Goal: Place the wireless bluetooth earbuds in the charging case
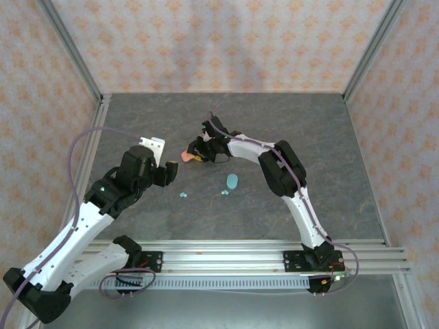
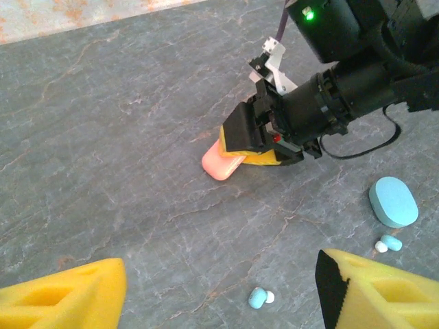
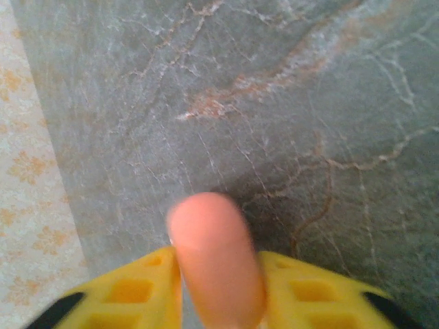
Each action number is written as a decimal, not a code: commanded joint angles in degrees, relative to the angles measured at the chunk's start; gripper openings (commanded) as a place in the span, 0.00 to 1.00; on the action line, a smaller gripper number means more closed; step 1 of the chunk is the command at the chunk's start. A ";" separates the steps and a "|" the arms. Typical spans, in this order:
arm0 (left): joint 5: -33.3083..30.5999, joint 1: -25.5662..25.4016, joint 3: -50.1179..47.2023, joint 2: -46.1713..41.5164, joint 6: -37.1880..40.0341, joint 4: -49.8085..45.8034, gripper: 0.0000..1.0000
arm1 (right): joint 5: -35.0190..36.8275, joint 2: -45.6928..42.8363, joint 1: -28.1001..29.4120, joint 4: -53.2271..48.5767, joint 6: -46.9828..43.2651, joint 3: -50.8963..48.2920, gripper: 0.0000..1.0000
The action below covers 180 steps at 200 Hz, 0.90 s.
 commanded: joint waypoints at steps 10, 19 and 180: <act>-2.08 0.88 0.77 1.13 -0.30 -1.30 0.73 | 5.09 -1.72 0.28 -13.85 -4.09 6.13 0.47; -1.80 0.90 1.27 1.60 -0.21 -1.30 0.73 | 5.92 -2.35 0.12 -16.33 -5.01 7.12 0.48; 5.52 -15.62 11.25 40.60 -20.15 11.50 0.75 | 13.42 -50.81 -17.71 -13.74 -8.11 -42.28 0.52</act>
